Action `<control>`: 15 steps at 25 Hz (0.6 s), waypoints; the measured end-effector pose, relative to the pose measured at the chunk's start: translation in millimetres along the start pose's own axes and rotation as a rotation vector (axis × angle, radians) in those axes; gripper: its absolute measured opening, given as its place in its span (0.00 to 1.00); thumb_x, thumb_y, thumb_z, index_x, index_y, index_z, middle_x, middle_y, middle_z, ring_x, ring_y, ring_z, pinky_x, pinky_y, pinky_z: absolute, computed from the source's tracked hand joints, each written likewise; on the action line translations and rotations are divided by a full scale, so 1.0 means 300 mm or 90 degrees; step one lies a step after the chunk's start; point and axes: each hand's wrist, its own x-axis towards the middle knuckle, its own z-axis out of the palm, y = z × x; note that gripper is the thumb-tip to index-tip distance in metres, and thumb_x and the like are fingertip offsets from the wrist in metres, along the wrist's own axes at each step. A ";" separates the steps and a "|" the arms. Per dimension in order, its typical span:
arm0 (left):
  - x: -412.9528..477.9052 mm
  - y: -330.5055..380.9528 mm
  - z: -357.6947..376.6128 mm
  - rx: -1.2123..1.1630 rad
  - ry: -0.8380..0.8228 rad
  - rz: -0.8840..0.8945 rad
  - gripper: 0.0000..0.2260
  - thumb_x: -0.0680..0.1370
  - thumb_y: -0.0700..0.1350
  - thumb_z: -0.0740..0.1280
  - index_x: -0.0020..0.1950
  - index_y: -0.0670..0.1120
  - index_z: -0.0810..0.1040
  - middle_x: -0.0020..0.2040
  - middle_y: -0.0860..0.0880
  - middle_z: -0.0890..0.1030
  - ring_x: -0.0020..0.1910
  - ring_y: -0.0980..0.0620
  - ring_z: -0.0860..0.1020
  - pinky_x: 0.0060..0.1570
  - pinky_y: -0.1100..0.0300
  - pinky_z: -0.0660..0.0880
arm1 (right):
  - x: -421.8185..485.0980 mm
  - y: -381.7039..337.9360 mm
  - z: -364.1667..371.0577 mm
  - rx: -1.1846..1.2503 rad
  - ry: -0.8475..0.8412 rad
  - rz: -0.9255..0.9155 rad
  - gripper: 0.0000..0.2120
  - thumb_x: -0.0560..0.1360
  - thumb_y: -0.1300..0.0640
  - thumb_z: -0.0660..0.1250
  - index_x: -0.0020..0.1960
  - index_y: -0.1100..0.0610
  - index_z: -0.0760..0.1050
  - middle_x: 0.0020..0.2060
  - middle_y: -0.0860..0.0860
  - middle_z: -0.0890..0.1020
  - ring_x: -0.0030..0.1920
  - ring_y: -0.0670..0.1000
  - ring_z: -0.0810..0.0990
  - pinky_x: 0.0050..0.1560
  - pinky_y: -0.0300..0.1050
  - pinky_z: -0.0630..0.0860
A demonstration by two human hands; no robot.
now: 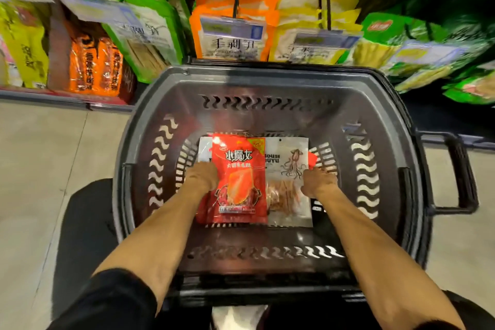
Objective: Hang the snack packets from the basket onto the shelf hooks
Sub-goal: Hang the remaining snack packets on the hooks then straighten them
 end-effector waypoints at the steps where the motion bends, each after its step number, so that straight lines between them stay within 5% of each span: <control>1: 0.017 -0.004 0.018 -0.083 -0.010 -0.017 0.17 0.79 0.51 0.63 0.64 0.44 0.78 0.62 0.44 0.80 0.61 0.44 0.79 0.59 0.49 0.76 | 0.017 0.000 0.005 -0.011 -0.011 0.003 0.17 0.79 0.54 0.61 0.67 0.57 0.72 0.65 0.55 0.76 0.65 0.56 0.75 0.53 0.49 0.74; 7: 0.097 -0.026 0.088 -0.400 0.018 -0.043 0.18 0.74 0.48 0.73 0.60 0.41 0.79 0.57 0.40 0.82 0.56 0.41 0.80 0.55 0.50 0.77 | 0.088 0.000 0.027 0.116 -0.018 -0.009 0.17 0.78 0.51 0.64 0.62 0.59 0.75 0.58 0.54 0.80 0.57 0.55 0.80 0.49 0.45 0.75; 11: 0.085 -0.017 0.101 -0.683 -0.071 -0.056 0.21 0.71 0.45 0.77 0.61 0.40 0.79 0.57 0.40 0.83 0.56 0.42 0.81 0.58 0.49 0.78 | 0.121 0.019 0.063 0.401 -0.008 0.010 0.19 0.73 0.52 0.72 0.59 0.60 0.75 0.51 0.53 0.81 0.50 0.54 0.80 0.47 0.45 0.77; 15: 0.094 0.005 0.121 -0.776 -0.175 -0.082 0.30 0.62 0.45 0.83 0.62 0.44 0.78 0.58 0.44 0.83 0.57 0.44 0.81 0.64 0.44 0.73 | 0.099 0.043 0.073 0.751 -0.080 0.045 0.18 0.69 0.56 0.77 0.55 0.56 0.75 0.50 0.50 0.81 0.49 0.51 0.79 0.46 0.45 0.77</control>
